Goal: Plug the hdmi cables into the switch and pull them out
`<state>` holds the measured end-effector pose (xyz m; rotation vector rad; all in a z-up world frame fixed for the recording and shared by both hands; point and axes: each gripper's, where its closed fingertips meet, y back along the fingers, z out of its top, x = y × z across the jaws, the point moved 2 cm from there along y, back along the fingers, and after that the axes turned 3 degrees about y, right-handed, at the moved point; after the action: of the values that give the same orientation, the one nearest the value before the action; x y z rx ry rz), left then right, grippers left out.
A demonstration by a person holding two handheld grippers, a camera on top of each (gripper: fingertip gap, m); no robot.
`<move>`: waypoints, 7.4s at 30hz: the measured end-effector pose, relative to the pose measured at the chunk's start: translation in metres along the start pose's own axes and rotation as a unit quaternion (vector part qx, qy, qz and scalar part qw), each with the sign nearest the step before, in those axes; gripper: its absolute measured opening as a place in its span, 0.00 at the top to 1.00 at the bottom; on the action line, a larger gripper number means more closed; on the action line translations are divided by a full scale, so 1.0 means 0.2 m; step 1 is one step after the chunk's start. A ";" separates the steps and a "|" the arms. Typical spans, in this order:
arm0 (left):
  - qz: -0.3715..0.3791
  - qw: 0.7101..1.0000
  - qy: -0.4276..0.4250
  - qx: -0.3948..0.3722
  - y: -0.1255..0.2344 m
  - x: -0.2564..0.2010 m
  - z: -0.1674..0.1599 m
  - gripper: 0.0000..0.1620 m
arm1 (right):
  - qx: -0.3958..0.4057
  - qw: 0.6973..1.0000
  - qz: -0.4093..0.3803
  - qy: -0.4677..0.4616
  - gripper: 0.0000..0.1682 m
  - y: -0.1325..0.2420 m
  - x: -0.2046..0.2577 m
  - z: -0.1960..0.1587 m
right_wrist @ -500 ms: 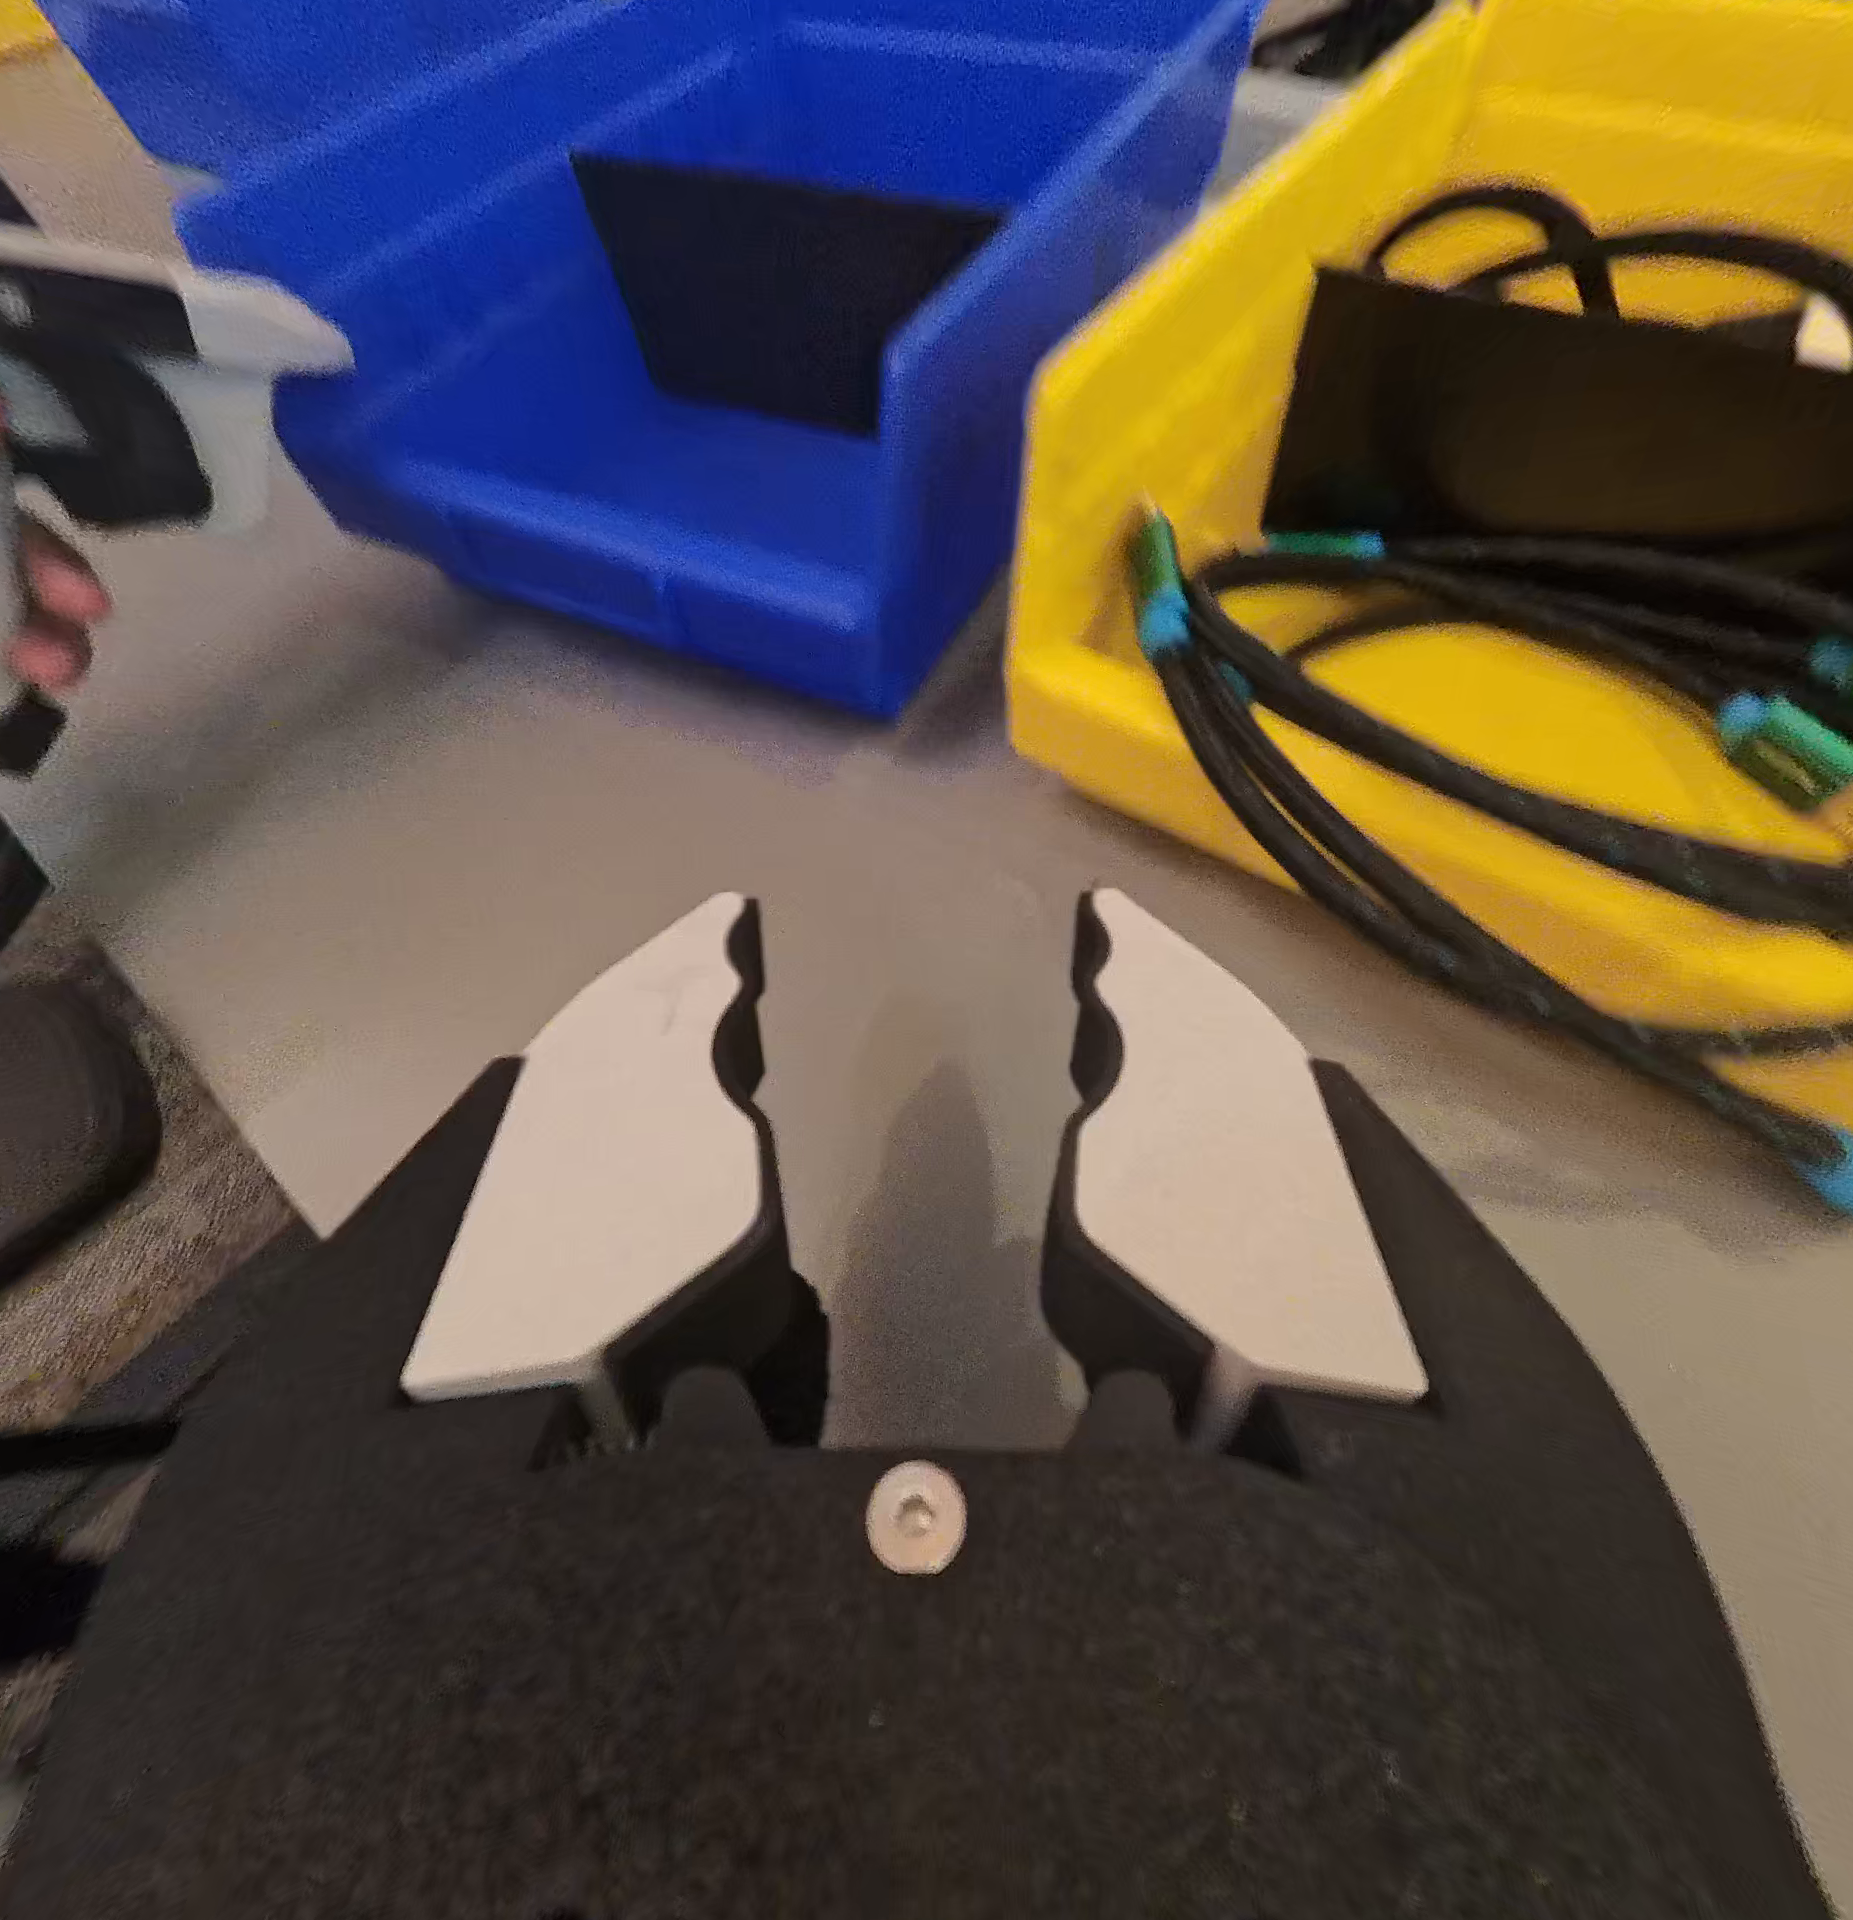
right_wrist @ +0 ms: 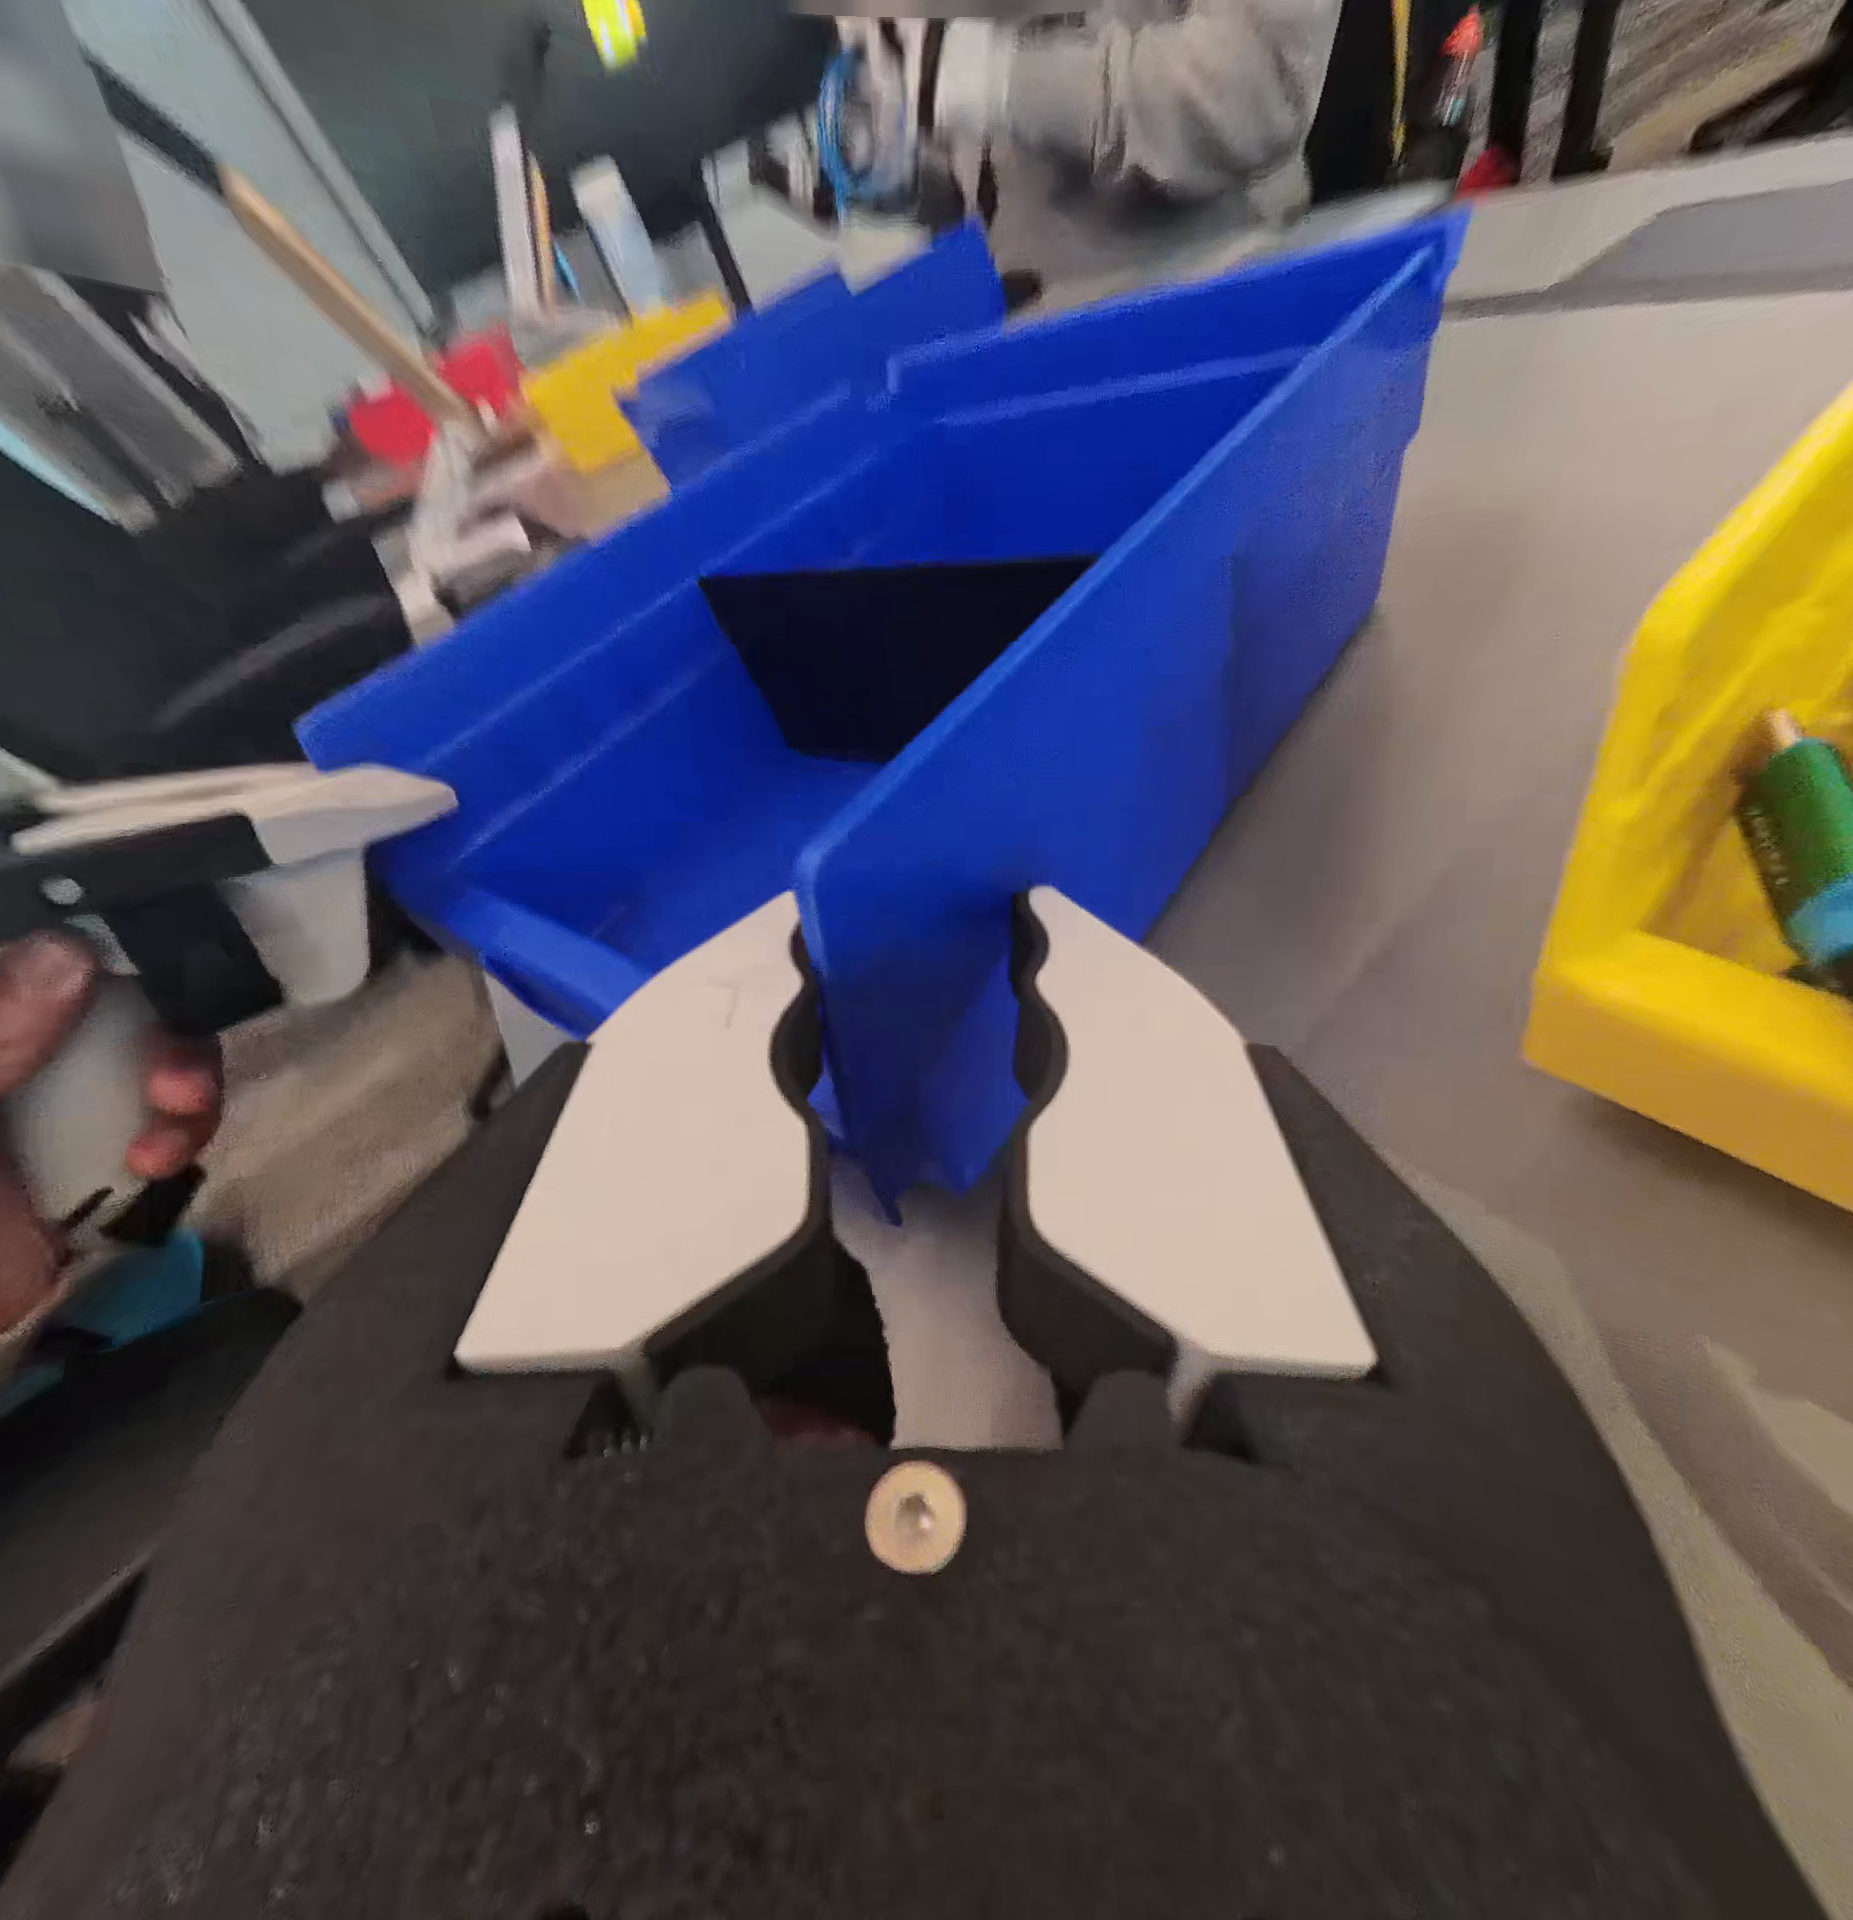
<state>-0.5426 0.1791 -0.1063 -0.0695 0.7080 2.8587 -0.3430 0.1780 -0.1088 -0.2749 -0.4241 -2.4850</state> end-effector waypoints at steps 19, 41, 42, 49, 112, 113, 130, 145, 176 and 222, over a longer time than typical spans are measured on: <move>-0.018 0.999 -0.039 0.008 -0.03 -0.12 -0.06 0.96 | 0.093 0.972 -0.214 0.023 0.96 0.03 -0.16 -0.05; -0.234 0.944 -0.133 -0.192 0.06 -2.07 0.87 0.97 | -0.108 0.865 -0.482 0.090 0.99 1.66 -0.99 1.02; -0.250 0.944 -0.131 -0.170 0.02 -2.22 0.79 0.97 | -0.097 0.861 -0.494 0.072 0.99 1.78 -1.10 0.95; -0.228 0.955 -0.172 -0.075 -0.28 -2.77 0.21 0.98 | -0.007 0.868 -0.491 -0.082 0.99 2.08 -1.71 0.24; -0.107 0.992 -0.069 -0.015 -0.66 -0.46 0.54 0.98 | 0.007 0.910 -0.413 0.031 0.98 0.06 -0.62 0.51; -0.114 0.991 -0.068 -0.006 -0.68 -0.40 0.53 0.98 | 0.012 0.910 -0.413 0.025 0.98 0.00 -0.59 0.50; -0.081 0.997 0.011 0.014 -0.74 -0.03 0.46 0.90 | 0.095 0.971 -0.216 0.049 0.93 -0.22 -0.31 0.15; -0.243 0.965 0.000 -0.101 -0.37 -0.72 0.46 0.75 | 0.014 0.988 -0.140 0.058 0.75 1.22 -0.68 -0.08; -0.320 0.929 -0.152 -0.107 -0.38 -1.15 0.29 0.55 | -0.040 0.956 -0.192 0.219 1.00 1.43 -0.82 0.01; -0.462 0.876 -0.103 -0.090 -0.19 -1.21 0.29 1.00 | -0.011 0.980 -0.160 0.120 1.00 1.46 -0.92 0.00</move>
<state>-0.2975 0.1958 -0.0498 -0.0962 0.2412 1.9487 -0.0245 0.0493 -0.0936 0.0953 -0.3636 -2.7944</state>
